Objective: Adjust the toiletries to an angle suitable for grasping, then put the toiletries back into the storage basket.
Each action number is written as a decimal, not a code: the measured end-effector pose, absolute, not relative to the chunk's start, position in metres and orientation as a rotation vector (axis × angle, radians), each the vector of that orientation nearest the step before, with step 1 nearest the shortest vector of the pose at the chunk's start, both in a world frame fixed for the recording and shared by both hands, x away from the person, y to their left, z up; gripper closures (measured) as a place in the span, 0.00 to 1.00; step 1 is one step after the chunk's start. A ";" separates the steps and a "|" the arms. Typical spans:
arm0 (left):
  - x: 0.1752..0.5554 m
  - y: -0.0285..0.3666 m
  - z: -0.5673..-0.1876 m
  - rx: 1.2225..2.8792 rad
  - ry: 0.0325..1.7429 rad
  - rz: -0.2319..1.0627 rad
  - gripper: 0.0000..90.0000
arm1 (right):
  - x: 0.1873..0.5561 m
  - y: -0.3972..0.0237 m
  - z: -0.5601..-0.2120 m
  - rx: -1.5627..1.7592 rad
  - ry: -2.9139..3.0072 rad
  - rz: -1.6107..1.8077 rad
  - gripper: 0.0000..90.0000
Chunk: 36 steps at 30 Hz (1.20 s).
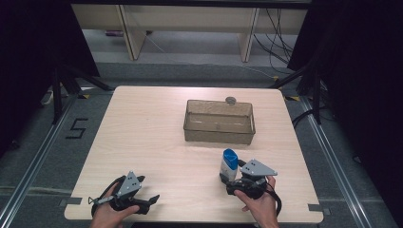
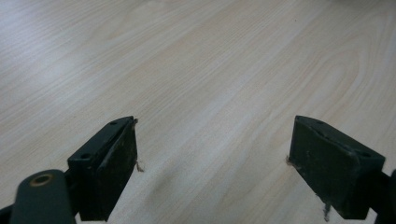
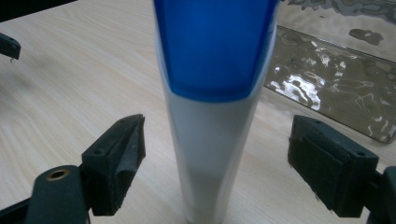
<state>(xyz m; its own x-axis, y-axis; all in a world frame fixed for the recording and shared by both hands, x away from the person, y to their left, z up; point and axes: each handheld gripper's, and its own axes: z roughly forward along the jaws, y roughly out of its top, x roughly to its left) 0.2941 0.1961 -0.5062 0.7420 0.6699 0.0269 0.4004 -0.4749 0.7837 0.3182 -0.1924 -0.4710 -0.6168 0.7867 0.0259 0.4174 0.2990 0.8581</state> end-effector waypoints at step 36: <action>0.294 0.196 -0.507 2.127 0.805 0.438 0.17 | 0.332 -0.184 -0.473 1.055 2.213 1.295 0.50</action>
<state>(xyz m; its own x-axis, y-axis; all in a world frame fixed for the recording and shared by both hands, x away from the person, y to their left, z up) 0.2944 0.1961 -0.5071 0.7371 0.6748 0.0358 0.3968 -0.4751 0.7854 0.3324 -0.1837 -0.4726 -0.6530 0.7553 0.0557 0.4185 0.2985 0.8577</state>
